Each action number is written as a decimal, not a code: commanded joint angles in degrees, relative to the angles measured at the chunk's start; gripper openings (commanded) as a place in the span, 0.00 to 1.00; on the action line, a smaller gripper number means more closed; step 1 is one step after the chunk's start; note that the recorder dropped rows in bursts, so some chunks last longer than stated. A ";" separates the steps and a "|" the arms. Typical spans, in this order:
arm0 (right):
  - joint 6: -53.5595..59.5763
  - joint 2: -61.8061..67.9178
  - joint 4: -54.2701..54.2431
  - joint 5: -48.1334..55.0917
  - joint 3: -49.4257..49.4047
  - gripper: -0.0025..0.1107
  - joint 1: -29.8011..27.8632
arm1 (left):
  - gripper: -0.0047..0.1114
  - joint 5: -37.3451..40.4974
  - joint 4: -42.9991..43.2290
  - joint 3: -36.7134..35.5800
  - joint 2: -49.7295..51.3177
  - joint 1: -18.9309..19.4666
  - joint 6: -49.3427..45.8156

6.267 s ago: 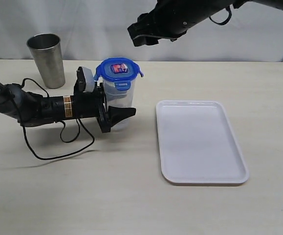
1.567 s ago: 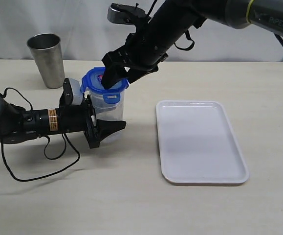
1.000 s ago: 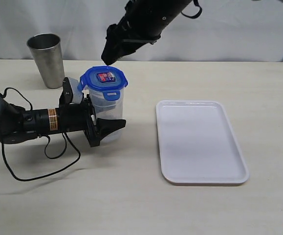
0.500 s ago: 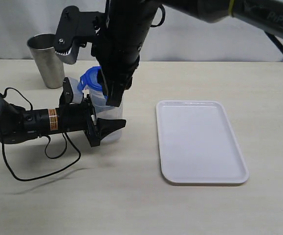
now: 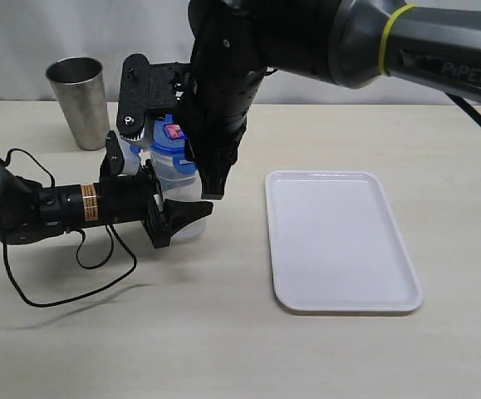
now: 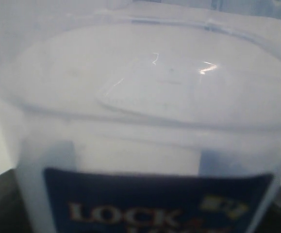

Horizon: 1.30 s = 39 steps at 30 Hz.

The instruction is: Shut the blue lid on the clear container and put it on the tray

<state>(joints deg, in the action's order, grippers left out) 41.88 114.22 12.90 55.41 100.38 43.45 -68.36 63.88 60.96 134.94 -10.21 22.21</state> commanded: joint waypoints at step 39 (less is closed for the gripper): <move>6.96 7.06 -2.78 -8.76 -9.21 0.28 0.05 | 0.04 -1.60 -0.13 0.35 -0.57 -0.43 0.37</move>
<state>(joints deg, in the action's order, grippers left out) 49.08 116.46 14.08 43.64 95.30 43.55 -66.84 60.66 61.14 134.94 -9.90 22.63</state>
